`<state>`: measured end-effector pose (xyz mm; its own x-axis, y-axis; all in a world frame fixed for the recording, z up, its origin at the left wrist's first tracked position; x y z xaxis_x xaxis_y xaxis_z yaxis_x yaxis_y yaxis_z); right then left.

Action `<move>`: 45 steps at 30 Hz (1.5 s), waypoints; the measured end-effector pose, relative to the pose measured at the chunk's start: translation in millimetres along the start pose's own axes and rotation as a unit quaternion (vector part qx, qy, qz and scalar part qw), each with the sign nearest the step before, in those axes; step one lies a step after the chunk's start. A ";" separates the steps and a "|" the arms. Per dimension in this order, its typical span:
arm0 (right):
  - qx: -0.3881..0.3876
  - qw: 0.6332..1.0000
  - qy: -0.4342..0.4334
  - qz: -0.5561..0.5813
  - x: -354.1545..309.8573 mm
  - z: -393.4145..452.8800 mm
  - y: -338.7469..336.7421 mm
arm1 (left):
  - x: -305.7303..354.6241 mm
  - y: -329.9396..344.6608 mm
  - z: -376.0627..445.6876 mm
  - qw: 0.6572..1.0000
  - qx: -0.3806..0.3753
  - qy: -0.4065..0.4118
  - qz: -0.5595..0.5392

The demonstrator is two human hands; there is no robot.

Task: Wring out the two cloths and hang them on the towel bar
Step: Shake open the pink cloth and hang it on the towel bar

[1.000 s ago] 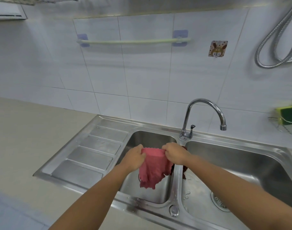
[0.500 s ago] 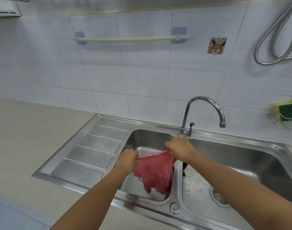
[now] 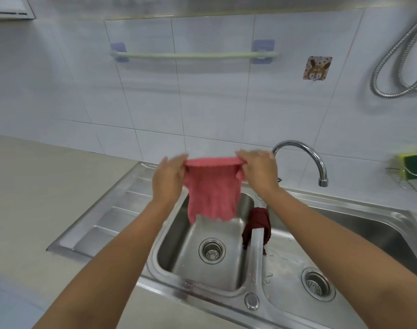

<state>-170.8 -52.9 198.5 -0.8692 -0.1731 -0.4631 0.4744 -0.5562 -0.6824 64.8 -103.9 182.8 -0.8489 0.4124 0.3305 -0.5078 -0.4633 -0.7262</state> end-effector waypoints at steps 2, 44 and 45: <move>0.101 0.991 -0.091 0.003 -26.1 -0.4 -23.0 | 13.1 -26.2 8.6 0.994 0.085 0.069 0.025; -0.112 0.982 0.150 0.020 45.1 -42.6 50.1 | -38.5 34.7 -40.7 0.977 -0.178 0.017 0.119; -0.098 0.984 0.147 0.021 44.2 -39.1 47.1 | -42.0 33.5 -36.9 0.979 -0.168 0.014 0.116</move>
<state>-181.4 -55.0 123.7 -0.7839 0.0658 -0.6174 0.5521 -0.3809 -0.7417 88.9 -107.8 122.3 -0.9290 0.3501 0.1197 -0.2210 -0.2654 -0.9385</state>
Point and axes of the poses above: each hand's wrist, its own z-axis towards the middle knuckle, its own y-axis out of the palm, x = y × z, the point moved 10 cm from there along z, towards the middle knuckle, and after that the axes turned 15 degrees about z, right-handed, at the moved point
